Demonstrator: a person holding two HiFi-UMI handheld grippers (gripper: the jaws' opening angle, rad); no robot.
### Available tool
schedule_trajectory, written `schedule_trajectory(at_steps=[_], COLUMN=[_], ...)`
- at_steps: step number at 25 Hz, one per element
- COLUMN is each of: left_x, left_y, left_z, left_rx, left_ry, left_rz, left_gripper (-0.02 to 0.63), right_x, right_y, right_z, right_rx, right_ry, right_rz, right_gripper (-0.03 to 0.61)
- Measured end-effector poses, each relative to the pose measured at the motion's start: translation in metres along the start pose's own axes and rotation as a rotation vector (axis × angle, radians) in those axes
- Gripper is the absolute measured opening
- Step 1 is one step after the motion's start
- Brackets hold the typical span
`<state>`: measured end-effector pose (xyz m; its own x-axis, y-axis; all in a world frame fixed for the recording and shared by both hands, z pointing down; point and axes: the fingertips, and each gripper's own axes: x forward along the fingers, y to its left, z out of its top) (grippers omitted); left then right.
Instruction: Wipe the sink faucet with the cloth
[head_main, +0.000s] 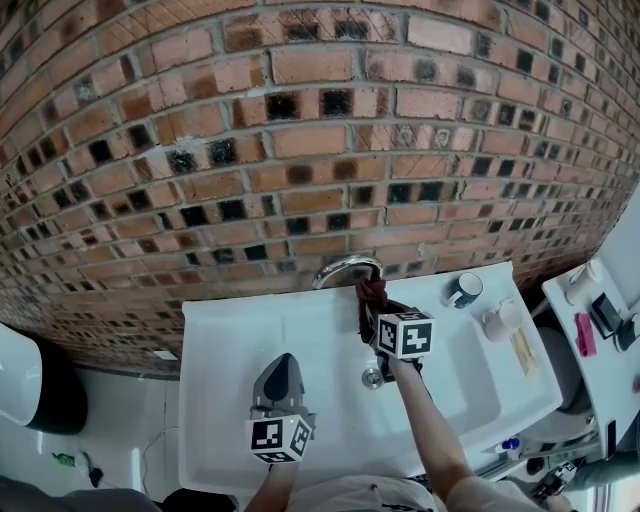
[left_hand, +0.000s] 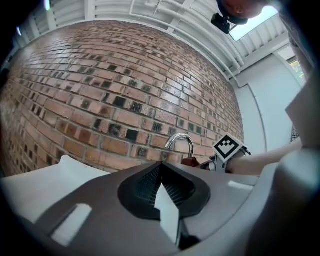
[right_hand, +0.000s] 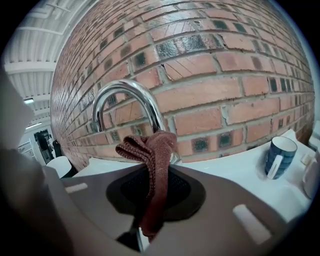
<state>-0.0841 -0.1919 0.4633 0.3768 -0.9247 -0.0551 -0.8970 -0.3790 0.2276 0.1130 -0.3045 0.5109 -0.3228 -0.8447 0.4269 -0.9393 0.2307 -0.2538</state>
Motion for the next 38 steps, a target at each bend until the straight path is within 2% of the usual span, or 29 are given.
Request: schedule_trajectory(at_steps=[6,10,15,21,26,29,38], left_x=[0.001,-0.001,-0.003,-0.007,-0.007,-0.008,-0.012], left_y=[0.005,0.003,0.003,0.009,0.007,0.009,0.016], left_z=[0.001,0.002,0.006,0.008,0.008,0.009,0.010], left_rx=[-0.009,-0.006,-0.004,-0.004,0.000,-0.001,-0.006], left_ry=[-0.004,-0.008,-0.018,-0.020,-0.022,-0.024,-0.024], left_rz=[0.014,0.009,0.009,0.020,0.018,0.024,0.043], left_gripper=[-0.005,-0.005,-0.005,-0.005,-0.005,-0.005,-0.005], right_x=[-0.014,-0.024,-0.019,-0.012,-0.009,-0.015,-0.014], right_y=[0.027,0.062,0.114,0.130,0.148,0.167,0.165], right_z=[0.055,0.080,0.074,0.054,0.025,0.027,0.062], right_rx=[-0.050,-0.170,-0.330,-0.414,-0.455,-0.498,-0.477], right_ry=[-0.141,-0.184,-0.184,-0.127,-0.046,-0.078,-0.166], right_rz=[0.057,0.090,0.146,0.175,0.258,0.294,0.241], right_gripper=[0.048,0.048,0.048,0.048,0.048,0.048,0.048])
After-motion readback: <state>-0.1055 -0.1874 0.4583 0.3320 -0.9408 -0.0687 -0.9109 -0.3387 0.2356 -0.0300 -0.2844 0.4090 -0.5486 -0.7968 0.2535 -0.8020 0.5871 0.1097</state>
